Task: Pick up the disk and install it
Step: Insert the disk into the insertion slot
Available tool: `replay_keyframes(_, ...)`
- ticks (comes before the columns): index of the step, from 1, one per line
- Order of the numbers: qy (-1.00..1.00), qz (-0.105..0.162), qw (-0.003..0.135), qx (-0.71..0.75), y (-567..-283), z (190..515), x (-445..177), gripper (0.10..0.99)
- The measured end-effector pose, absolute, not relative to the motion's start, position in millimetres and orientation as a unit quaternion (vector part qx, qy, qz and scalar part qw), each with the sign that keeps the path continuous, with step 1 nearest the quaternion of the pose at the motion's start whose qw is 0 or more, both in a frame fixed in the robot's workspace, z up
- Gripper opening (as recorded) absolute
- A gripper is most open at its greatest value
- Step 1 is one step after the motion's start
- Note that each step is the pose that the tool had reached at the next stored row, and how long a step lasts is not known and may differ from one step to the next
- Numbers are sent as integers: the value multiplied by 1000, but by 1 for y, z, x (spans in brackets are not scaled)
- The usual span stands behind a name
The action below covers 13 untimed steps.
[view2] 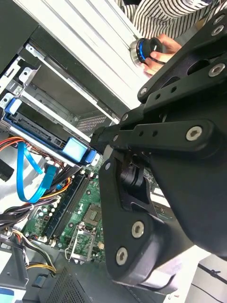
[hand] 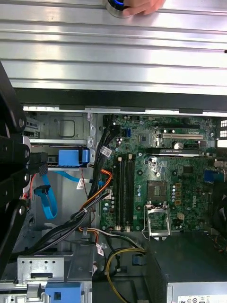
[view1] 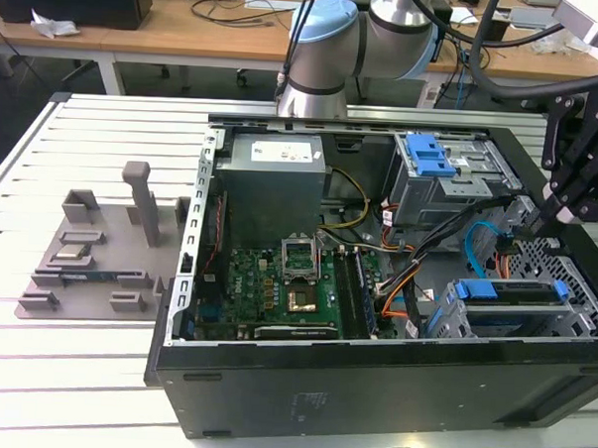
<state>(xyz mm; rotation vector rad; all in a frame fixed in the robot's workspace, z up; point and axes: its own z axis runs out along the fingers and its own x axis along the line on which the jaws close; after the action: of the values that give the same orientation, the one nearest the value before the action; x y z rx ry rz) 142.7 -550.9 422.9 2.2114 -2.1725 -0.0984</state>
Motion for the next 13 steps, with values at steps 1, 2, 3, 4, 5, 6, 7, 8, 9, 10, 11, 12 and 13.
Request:
replay_keyframes(1,-700,-32,20,713,-551,423,143,106)
replay_keyframes(2,-700,-31,20,713,-551,423,143,106)
replay_keyframes(3,-700,-31,20,713,-551,423,143,106)
replay_keyframes(4,-700,-31,21,713,-551,423,143,106)
replay_keyframes(5,-700,-31,21,713,-551,423,145,106)
replay_keyframes(6,-700,-31,21,713,-551,423,146,106)
replay_keyframes(7,-700,-31,21,713,-551,423,149,106)
replay_keyframes(8,-700,-31,21,713,-550,423,151,106)
replay_keyframes(9,-700,-31,21,713,-549,423,153,106)
replay_keyframes(10,-700,-31,21,713,-548,423,156,106)
replay_keyframes(11,-700,-31,21,713,-548,423,158,106)
replay_keyframes(12,-700,-31,21,713,-547,423,159,106)
replay_keyframes(13,-700,-31,21,713,-547,423,160,106)
